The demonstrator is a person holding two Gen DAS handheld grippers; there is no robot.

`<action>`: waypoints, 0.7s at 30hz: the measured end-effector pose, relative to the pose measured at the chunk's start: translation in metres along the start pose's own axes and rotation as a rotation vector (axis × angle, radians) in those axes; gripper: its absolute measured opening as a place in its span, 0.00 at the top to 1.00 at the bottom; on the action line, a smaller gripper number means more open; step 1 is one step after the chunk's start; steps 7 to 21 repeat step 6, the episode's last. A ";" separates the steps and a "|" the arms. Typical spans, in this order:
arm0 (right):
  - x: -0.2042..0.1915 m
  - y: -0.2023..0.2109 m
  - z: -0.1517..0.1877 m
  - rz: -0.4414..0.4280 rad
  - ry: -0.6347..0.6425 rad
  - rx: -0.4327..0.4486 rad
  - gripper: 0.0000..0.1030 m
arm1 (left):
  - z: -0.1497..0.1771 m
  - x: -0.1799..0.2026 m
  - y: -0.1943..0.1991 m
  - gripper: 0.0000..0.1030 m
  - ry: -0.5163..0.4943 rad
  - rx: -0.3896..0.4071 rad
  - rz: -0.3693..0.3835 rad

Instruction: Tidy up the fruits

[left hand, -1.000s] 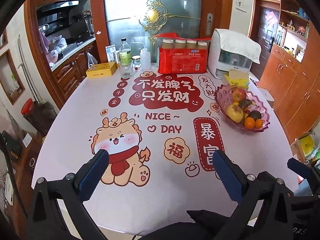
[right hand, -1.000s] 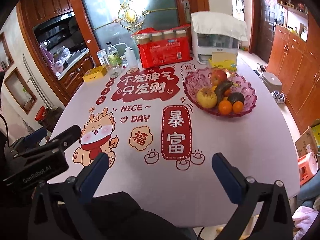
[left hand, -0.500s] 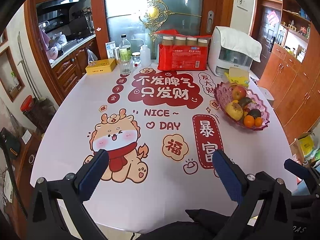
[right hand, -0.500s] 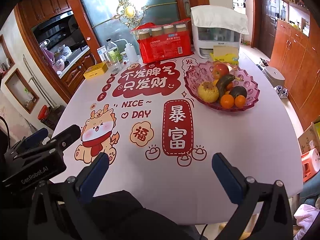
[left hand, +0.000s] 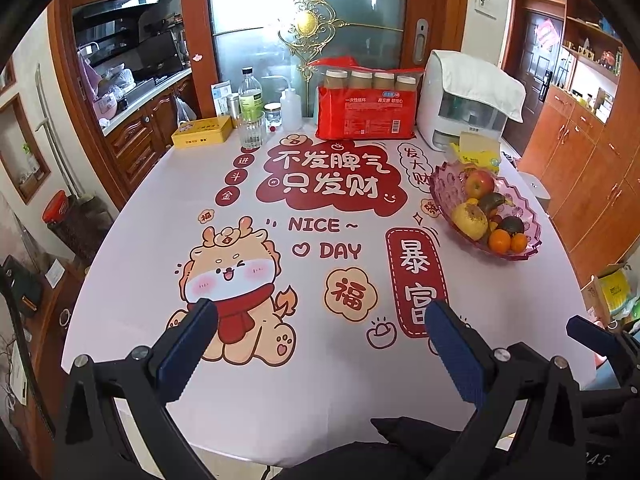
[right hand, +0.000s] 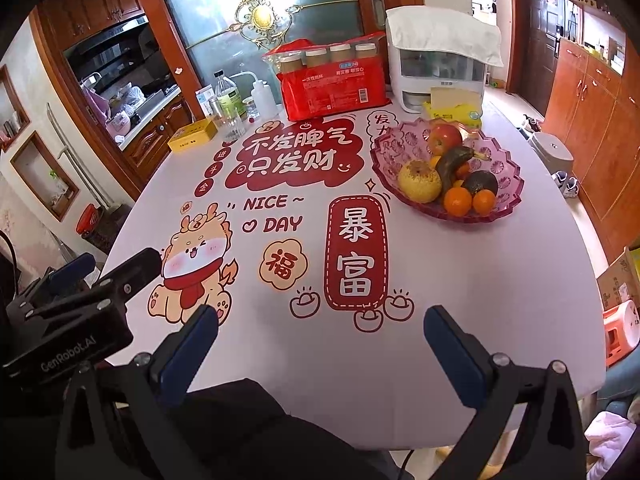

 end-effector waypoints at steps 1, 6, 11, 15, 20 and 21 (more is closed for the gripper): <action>0.000 0.000 0.000 -0.001 -0.001 0.000 0.00 | 0.000 0.000 0.000 0.00 -0.001 0.001 0.000; 0.000 0.000 0.000 0.000 -0.002 -0.001 0.00 | 0.000 0.001 0.000 0.00 -0.002 -0.001 0.001; 0.000 0.000 0.000 0.000 -0.002 -0.001 0.00 | 0.000 0.001 0.000 0.00 -0.002 -0.001 0.001; 0.000 0.000 0.000 0.000 -0.002 -0.001 0.00 | 0.000 0.001 0.000 0.00 -0.002 -0.001 0.001; 0.000 0.000 0.000 0.000 -0.002 -0.001 0.00 | 0.000 0.001 0.000 0.00 -0.002 -0.001 0.001; 0.000 0.000 0.000 0.000 -0.002 -0.001 0.00 | 0.000 0.001 0.000 0.00 -0.002 -0.001 0.001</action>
Point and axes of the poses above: each gripper's, at about its wrist camera, not at the fingertips, and y roughly against the way its jaws point, x to its right, z to its underside, the point moved 2 cm from there along -y, roughly the way its jaws point, and after that the axes turned 15 degrees about x, right-handed, at the moved point
